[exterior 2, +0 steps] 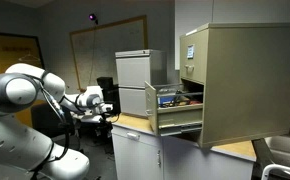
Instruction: Close the bottom drawer of the filing cabinet
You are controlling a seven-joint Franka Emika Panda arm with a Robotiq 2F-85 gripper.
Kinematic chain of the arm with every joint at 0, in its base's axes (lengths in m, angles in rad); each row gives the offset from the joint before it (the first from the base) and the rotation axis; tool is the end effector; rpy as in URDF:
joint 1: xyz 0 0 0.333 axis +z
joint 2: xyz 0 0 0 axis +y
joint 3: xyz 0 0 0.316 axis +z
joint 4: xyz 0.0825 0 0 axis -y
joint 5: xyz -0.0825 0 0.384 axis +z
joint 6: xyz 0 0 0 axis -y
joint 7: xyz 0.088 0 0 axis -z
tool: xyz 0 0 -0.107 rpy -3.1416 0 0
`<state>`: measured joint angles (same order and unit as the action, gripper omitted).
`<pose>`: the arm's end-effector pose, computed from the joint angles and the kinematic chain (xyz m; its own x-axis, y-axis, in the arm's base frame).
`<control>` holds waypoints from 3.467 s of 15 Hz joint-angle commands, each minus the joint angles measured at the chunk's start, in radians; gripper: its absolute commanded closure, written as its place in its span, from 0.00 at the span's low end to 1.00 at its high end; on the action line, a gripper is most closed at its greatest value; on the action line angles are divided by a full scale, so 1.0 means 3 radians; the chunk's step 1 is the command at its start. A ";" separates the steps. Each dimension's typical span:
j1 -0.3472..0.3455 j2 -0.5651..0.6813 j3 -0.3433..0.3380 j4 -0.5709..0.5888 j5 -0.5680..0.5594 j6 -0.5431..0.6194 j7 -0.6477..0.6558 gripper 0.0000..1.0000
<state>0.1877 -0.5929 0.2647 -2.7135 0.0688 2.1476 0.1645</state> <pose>0.3202 0.1526 0.3994 0.9778 0.2076 0.0293 0.2045 -0.9752 0.0848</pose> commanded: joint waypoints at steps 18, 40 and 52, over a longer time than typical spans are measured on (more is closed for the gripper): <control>-0.0024 0.0084 0.0095 0.0396 -0.0368 0.0236 0.0074 0.25; -0.0827 0.1756 0.0450 0.2011 -0.5646 0.0012 0.1029 0.98; -0.0543 0.2380 -0.0504 0.2615 -0.6200 -0.0173 0.1758 1.00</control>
<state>0.0446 0.0537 0.1819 -2.0321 -1.7434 2.0874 0.6507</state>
